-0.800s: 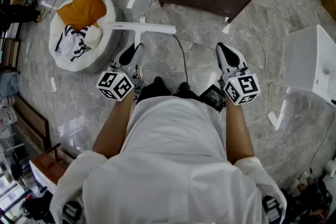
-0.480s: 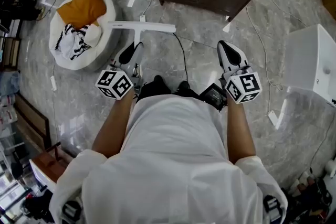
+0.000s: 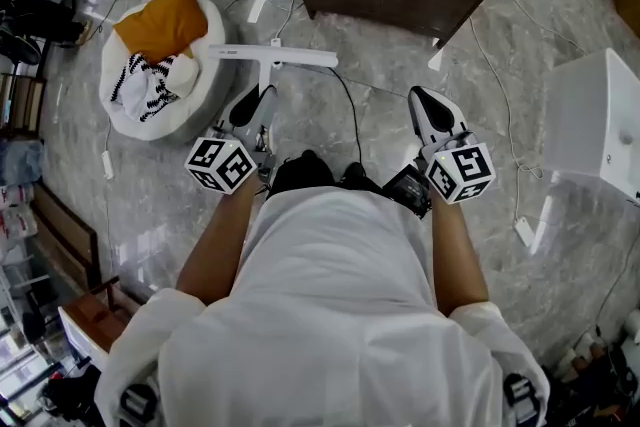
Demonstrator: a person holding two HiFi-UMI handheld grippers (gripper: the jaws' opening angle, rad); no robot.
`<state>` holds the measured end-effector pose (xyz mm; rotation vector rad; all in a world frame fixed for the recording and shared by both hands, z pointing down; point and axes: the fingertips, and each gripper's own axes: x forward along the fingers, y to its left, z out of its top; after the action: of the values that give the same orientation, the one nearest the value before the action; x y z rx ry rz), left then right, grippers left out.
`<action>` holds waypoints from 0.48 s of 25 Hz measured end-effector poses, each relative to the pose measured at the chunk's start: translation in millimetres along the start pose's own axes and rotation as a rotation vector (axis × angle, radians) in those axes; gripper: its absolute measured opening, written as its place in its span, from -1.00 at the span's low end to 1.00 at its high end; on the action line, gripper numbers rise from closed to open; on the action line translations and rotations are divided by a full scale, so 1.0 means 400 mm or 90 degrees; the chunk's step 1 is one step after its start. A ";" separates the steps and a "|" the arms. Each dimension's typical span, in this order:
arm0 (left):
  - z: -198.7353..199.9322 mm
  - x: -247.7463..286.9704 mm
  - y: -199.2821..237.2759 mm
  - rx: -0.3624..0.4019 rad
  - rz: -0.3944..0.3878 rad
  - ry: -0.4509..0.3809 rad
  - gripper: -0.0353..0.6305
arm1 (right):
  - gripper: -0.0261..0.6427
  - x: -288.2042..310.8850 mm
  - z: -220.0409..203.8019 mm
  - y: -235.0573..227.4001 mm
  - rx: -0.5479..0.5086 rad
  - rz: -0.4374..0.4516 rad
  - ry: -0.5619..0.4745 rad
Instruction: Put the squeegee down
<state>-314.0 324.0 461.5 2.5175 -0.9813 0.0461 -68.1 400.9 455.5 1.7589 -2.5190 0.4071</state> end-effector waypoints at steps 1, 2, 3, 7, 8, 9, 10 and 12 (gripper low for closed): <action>0.000 -0.002 -0.002 0.000 0.000 0.001 -0.64 | -0.88 0.000 -0.003 0.002 0.002 0.001 0.001; 0.000 -0.005 -0.002 0.000 0.000 0.002 -0.64 | -0.88 0.001 -0.006 0.004 0.005 0.001 0.002; 0.001 -0.007 -0.002 -0.001 0.001 0.003 -0.64 | -0.88 0.003 -0.009 0.006 0.008 0.002 0.004; -0.004 -0.024 0.010 -0.012 0.009 0.009 -0.64 | -0.88 0.020 -0.028 0.023 0.020 0.011 0.015; -0.008 -0.029 0.014 -0.017 0.012 0.010 -0.64 | -0.88 0.024 -0.035 0.029 0.022 0.016 0.020; -0.013 -0.032 0.018 -0.022 0.014 0.011 -0.64 | -0.88 0.028 -0.040 0.033 0.024 0.019 0.023; -0.018 -0.033 0.021 -0.027 0.015 0.012 -0.64 | -0.88 0.033 -0.044 0.036 0.025 0.022 0.026; -0.026 -0.032 0.028 -0.035 0.015 0.013 -0.64 | -0.88 0.041 -0.045 0.038 0.025 0.024 0.029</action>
<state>-329.6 329.1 473.0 2.4520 -0.9906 0.0510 -90.2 395.1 472.9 1.6967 -2.5338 0.4961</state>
